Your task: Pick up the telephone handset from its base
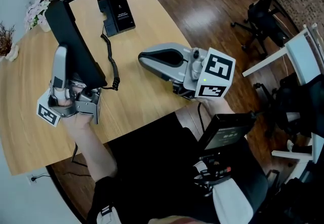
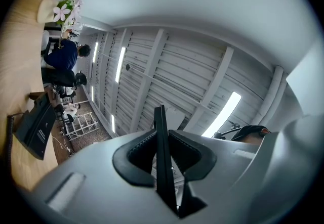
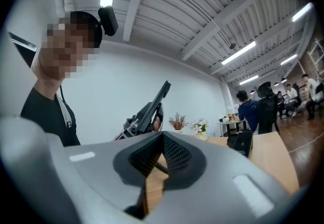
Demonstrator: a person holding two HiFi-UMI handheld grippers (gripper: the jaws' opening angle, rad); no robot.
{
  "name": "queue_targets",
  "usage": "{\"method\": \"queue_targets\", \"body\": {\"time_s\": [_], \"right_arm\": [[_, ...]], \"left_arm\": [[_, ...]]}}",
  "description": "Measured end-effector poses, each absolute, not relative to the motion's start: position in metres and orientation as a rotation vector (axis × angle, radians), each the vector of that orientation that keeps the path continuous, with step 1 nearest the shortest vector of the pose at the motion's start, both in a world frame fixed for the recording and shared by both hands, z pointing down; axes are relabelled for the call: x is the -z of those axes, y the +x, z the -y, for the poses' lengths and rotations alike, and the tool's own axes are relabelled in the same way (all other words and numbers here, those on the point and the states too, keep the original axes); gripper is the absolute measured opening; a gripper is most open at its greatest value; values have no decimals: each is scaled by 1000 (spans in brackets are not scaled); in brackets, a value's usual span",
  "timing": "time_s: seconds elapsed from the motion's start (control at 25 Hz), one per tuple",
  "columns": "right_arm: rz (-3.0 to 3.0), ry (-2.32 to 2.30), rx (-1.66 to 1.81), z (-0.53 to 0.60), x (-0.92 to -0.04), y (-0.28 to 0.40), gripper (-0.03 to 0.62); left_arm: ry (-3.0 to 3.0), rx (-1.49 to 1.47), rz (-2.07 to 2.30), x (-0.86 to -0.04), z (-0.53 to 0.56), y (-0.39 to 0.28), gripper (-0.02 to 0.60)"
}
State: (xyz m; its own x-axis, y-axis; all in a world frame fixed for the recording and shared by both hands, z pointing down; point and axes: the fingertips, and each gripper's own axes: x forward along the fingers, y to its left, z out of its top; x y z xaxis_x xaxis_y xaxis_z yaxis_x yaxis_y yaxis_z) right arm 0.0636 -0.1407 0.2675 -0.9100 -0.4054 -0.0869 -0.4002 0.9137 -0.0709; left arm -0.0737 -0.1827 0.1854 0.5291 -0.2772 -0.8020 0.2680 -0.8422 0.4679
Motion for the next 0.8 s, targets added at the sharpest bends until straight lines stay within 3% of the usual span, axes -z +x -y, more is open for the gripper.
{"method": "queue_targets", "body": {"time_s": [0.8], "right_arm": [[-2972,-653,69,144,-276,70,3]], "left_arm": [[2187,1249,68,-206,204,-69,77]]}}
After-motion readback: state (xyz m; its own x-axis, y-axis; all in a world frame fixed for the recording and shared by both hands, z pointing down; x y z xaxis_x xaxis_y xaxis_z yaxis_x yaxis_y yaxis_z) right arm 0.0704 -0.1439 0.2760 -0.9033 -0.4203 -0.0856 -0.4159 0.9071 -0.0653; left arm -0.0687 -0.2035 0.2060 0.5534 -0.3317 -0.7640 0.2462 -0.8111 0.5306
